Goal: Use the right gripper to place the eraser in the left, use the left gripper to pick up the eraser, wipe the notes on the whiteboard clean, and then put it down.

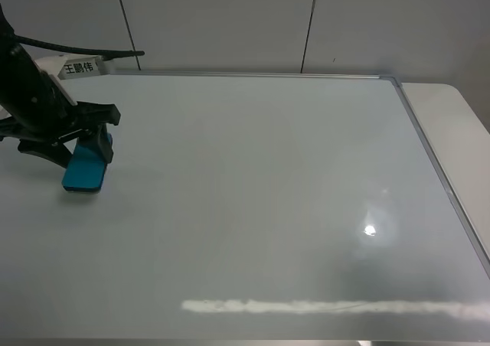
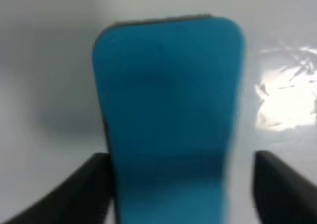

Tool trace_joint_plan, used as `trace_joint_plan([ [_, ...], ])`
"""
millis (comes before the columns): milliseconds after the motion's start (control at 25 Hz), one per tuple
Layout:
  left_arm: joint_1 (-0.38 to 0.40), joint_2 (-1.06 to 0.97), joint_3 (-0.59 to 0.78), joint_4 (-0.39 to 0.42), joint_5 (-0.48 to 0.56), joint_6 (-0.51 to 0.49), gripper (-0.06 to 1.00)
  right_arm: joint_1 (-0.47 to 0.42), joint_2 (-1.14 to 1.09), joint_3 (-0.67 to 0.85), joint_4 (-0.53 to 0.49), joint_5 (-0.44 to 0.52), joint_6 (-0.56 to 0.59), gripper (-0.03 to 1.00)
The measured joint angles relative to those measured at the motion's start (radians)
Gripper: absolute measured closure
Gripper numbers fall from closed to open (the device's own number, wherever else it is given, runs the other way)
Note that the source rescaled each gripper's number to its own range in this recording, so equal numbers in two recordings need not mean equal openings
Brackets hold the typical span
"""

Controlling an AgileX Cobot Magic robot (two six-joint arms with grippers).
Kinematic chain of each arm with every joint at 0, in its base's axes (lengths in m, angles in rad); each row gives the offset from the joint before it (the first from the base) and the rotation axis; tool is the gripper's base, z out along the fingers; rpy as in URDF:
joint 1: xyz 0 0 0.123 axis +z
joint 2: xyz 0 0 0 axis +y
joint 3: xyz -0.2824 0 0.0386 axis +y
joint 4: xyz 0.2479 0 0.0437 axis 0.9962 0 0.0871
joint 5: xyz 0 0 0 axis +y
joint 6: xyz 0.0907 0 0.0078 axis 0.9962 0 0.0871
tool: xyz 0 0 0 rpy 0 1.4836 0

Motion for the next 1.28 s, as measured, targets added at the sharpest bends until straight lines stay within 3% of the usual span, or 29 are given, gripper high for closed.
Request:
trace_joint_plan([
  [120,0.0,0.0,0.0,0.0,-0.013,0.047,0.19,0.0,0.0,0.0,0.0,0.0,0.0,-0.03],
  [240,0.0,0.0,0.0,0.0,-0.018,0.074,0.08,0.0,0.0,0.0,0.0,0.0,0.0,-0.03],
  [560,-0.003,-0.023,0.001,0.0,-0.023,0.08,0.06,0.0,0.0,0.0,0.0,0.0,0.0,-0.03],
  [800,-0.015,-0.204,0.008,-0.001,-0.029,0.072,0.06,0.0,0.0,0.0,0.0,0.0,0.0,-0.03],
  [1040,-0.015,-0.566,0.134,0.017,-0.002,0.058,0.06,0.0,0.0,0.0,0.0,0.0,0.0,-0.03],
  [1280,-0.015,-0.968,0.203,0.111,0.104,-0.01,0.06,0.0,0.0,0.0,0.0,0.0,0.0,-0.03],
])
